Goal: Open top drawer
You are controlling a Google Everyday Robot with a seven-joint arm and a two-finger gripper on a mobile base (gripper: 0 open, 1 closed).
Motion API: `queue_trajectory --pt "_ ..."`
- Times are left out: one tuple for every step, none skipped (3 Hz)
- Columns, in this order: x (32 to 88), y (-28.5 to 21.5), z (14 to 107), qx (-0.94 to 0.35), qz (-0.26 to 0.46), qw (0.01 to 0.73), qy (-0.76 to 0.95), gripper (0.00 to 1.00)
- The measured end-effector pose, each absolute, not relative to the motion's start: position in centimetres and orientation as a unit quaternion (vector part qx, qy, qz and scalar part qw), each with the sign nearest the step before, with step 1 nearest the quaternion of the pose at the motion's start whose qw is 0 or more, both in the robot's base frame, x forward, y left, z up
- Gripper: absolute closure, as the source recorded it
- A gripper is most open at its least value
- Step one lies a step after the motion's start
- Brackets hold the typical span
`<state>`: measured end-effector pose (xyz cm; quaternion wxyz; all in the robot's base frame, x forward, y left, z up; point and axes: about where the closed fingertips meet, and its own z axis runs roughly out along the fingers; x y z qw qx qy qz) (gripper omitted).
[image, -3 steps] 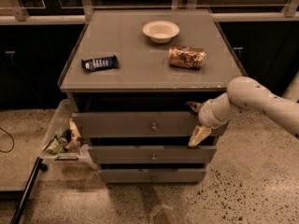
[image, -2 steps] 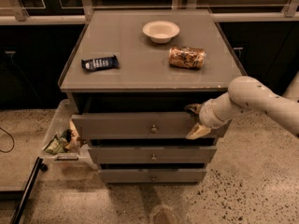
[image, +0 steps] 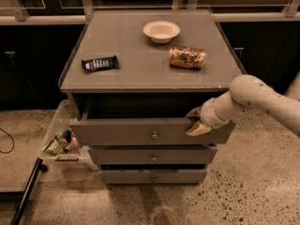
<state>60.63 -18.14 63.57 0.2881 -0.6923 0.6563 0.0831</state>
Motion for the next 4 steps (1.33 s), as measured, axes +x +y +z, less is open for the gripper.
queue_trajectory --pt "60.6 -18.1 63.6 -0.692 0.083 0.288 0.656 0.38" --pt "60.6 -18.1 63.9 -0.692 0.083 0.288 0.656 0.16" --pt "58.1 -18.5 63.5 -0.692 0.102 0.285 0.656 0.1" --pt "53.4 -19.6 63.6 -0.684 0.123 0.295 0.656 0.35"
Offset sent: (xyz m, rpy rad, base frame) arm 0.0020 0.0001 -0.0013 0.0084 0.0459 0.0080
